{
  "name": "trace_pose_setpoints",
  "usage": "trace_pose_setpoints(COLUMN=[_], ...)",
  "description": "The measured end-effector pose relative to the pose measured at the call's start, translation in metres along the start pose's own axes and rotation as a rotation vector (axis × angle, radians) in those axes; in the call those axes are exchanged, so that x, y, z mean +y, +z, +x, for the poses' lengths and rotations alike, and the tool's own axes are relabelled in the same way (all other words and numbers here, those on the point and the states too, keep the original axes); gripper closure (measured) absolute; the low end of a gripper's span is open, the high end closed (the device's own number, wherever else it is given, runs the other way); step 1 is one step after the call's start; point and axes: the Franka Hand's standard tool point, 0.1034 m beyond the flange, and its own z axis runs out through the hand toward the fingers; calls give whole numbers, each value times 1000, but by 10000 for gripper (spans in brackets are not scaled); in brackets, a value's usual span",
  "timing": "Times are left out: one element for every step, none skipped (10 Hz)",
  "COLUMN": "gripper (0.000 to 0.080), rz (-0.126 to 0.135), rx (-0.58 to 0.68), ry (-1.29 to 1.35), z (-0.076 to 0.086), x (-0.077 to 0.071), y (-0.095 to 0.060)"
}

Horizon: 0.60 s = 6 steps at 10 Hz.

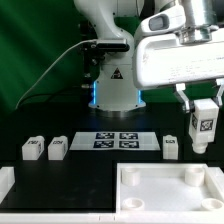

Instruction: Assemble one leg

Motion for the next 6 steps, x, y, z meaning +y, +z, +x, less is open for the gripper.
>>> trace_pose_setpoints(gripper=[506, 506, 506, 506, 506, 506], rz=[-23, -39, -34, -32, -34, -34], rx=[131, 194, 168, 168, 160, 160], ry=[-30, -51, -8, -26, -21, -21], z=[31, 44, 45, 46, 44, 44], x=[15, 24, 15, 9, 12, 12], y=[0, 5, 5, 2, 4, 4])
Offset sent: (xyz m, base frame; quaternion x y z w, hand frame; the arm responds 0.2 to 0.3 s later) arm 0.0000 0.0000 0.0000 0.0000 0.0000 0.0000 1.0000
